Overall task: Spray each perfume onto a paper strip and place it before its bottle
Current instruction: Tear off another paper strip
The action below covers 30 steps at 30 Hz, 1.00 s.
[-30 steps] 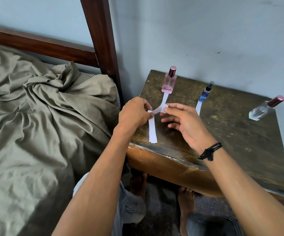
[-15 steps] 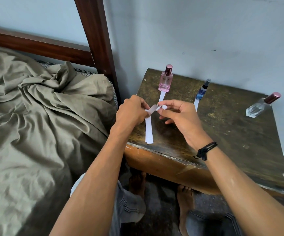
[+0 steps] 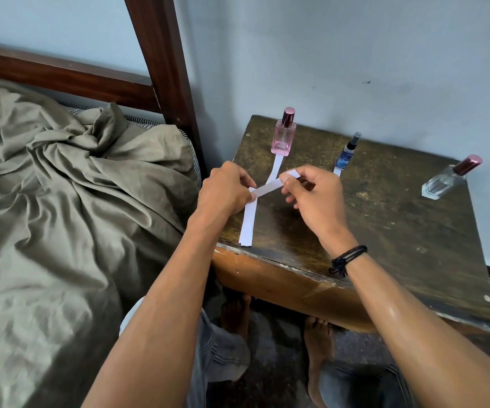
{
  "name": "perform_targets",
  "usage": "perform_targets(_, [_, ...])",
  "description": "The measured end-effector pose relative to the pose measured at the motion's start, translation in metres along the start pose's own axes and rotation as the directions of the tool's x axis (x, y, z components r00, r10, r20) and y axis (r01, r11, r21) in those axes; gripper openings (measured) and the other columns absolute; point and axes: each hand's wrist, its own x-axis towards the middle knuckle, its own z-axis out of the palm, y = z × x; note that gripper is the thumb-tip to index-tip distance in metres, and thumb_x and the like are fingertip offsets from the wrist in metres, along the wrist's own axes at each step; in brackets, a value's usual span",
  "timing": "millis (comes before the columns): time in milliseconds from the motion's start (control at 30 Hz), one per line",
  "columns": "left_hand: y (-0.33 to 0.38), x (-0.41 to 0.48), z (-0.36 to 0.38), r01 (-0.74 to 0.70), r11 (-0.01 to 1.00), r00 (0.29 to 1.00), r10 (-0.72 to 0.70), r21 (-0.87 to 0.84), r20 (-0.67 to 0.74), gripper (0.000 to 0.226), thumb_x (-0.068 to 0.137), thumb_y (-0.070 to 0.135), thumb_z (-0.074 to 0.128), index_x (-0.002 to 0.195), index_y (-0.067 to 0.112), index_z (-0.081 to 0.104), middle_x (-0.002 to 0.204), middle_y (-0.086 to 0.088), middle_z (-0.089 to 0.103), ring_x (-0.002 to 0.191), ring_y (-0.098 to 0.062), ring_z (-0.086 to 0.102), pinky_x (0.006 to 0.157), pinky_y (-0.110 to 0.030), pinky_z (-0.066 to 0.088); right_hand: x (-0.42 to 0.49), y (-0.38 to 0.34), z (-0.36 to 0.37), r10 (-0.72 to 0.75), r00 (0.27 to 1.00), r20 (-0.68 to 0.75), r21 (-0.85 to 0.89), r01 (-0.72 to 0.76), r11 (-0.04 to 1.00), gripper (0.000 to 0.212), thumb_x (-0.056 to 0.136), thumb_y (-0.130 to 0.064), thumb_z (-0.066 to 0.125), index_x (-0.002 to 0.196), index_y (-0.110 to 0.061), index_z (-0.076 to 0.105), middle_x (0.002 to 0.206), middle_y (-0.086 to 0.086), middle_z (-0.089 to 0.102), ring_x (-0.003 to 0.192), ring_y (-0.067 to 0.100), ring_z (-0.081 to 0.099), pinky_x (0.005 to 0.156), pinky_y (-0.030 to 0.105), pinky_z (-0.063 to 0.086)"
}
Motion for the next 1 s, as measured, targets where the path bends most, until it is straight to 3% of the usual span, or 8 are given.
perform_targets(167, [0.001,0.0,0.002,-0.012,1.0,1.0,0.012,0.015,-0.02,0.013,0.081,0.019,0.081,0.09,0.027,0.076,0.091,0.0,0.071,0.088,-0.02,0.065,0.076,-0.033,0.051,0.0,0.0,0.0,-0.011,1.0,-0.026,-0.014,0.011,1.0,0.009,0.096,-0.022,0.069,0.092,-0.021,0.076,0.075,-0.006,0.073,0.063,0.006,0.067,0.067,0.03,0.057])
perform_targets(267, [0.0,0.0,0.003,-0.007,1.0,1.0,0.008,0.023,-0.028,0.013,0.08,0.02,0.081,0.085,0.03,0.074,0.091,0.0,0.071,0.092,-0.022,0.066,0.082,-0.036,0.054,0.0,0.001,0.0,-0.019,0.998,-0.066,-0.014,0.018,1.0,0.01,0.097,-0.019,0.067,0.092,-0.023,0.074,0.078,-0.005,0.073,0.059,0.004,0.065,0.062,0.029,0.056])
perform_targets(467, [-0.001,0.001,0.002,0.005,1.0,1.0,-0.005,0.009,-0.009,0.018,0.081,0.013,0.078,0.084,0.031,0.074,0.088,0.001,0.07,0.094,-0.02,0.066,0.077,-0.031,0.049,0.019,-0.002,-0.036,0.095,0.951,-0.296,0.27,-0.012,0.963,0.01,0.099,-0.015,0.063,0.092,-0.016,0.07,0.073,-0.001,0.068,0.051,0.012,0.059,0.047,0.022,0.045])
perform_targets(600, [0.0,0.001,-0.002,0.025,0.998,1.0,-0.024,-0.049,0.018,0.017,0.081,0.016,0.08,0.084,0.03,0.072,0.082,0.005,0.066,0.092,-0.015,0.064,0.076,-0.028,0.044,0.014,0.001,-0.039,0.086,0.962,-0.26,0.28,-0.01,0.96,0.009,0.099,-0.016,0.065,0.092,-0.016,0.071,0.073,0.001,0.068,0.051,0.014,0.06,0.046,0.023,0.046])
perform_targets(800, [-0.004,0.001,-0.006,0.062,0.997,0.998,-0.063,-0.045,-0.018,0.012,0.082,0.025,0.08,0.092,0.027,0.074,0.096,0.001,0.069,0.097,-0.02,0.064,0.081,-0.03,0.047,0.009,0.001,-0.041,0.026,0.983,-0.184,0.251,0.021,0.968,0.007,0.098,-0.015,0.066,0.096,-0.017,0.073,0.075,0.003,0.069,0.054,0.014,0.063,0.048,0.024,0.05])
perform_targets(900, [-0.005,0.002,-0.01,0.044,0.996,0.996,-0.049,-0.077,-0.07,0.009,0.084,0.031,0.078,0.092,0.026,0.075,0.092,0.004,0.069,0.093,-0.018,0.064,0.082,-0.028,0.046,0.008,0.004,-0.043,0.024,0.984,-0.178,0.254,0.022,0.967,0.007,0.098,-0.016,0.067,0.097,-0.016,0.074,0.075,0.003,0.07,0.055,0.016,0.063,0.048,0.025,0.049])
perform_targets(1000, [-0.001,0.002,-0.007,0.0,0.965,0.997,-0.021,-0.261,-0.078,0.026,0.091,0.044,0.068,0.083,0.02,0.075,0.078,0.002,0.069,0.076,-0.018,0.064,0.079,-0.034,0.055,0.007,0.006,-0.045,0.015,0.984,-0.178,0.254,0.031,0.967,0.008,0.098,-0.016,0.067,0.1,-0.014,0.074,0.076,0.004,0.07,0.055,0.016,0.065,0.048,0.025,0.051])
